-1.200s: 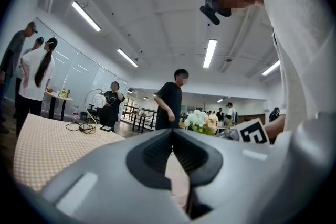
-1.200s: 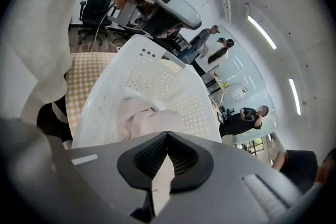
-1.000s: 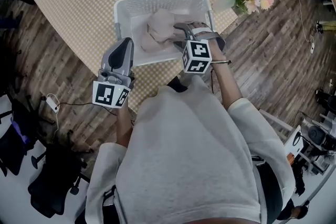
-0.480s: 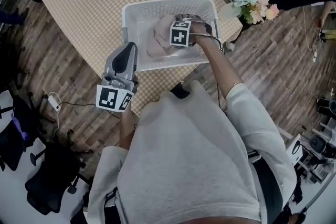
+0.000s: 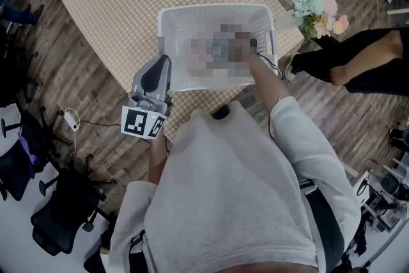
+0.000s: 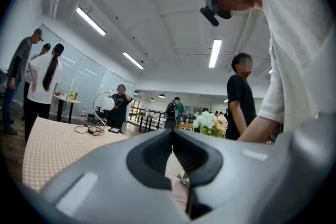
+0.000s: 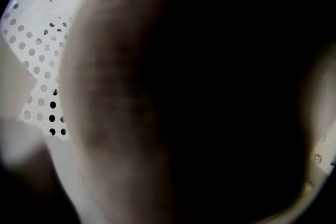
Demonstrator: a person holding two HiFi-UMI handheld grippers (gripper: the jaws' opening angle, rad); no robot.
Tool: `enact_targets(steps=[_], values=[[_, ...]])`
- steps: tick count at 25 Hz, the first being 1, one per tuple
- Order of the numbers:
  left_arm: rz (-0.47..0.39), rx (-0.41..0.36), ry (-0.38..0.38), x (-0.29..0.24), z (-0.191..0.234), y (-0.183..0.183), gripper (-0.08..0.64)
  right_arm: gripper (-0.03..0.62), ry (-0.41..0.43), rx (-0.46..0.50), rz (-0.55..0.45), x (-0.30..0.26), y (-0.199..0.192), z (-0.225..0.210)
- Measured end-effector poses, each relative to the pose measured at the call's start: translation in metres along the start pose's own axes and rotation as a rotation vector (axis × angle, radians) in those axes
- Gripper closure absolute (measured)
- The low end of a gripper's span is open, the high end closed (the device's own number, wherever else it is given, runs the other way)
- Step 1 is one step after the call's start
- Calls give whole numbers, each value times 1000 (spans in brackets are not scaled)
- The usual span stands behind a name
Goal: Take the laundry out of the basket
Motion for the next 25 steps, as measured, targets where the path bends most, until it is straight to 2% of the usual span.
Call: enact_targets(steps=[1, 3, 4, 6, 9, 12, 14, 18, 25], values=[[0, 1, -4, -2, 0, 0, 554, 47, -4, -7, 0, 2, 1, 1], [-3, 0, -15, -6, -2, -1, 554, 225, -24, -13, -2, 8, 3, 4], [-6, 0, -20, -7, -3, -1, 554, 267, -45, -5, 0, 11, 5, 7], [-11, 1, -30, -8, -6, 0, 554, 307, -101, 20, 1, 14, 8, 17], [-22, -5, -45, -9, -13, 2, 554, 330, -167, 31, -18, 17, 7, 26], [-32, -15, -52, -4, -19, 6, 554, 339, -206, 11, -59, 28, 3, 33], [-38, -19, -52, 1, -20, 8, 554, 341, -265, -7, -94, 44, 2, 33], [-53, -30, -62, 3, -24, 10, 554, 340, -441, -20, -166, 95, 0, 28], [-89, -55, -88, 0, -37, 20, 554, 338, -811, -18, -284, 218, -12, 28]])
Point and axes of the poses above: the fingertips, and each gripper's own axes: x backward along the fingers, z to its left, y out of its top, the point moved 8 cm from there along x, backward along the fingers, and after that the axes turned 2 degrees about z, right-handed, at the moved point
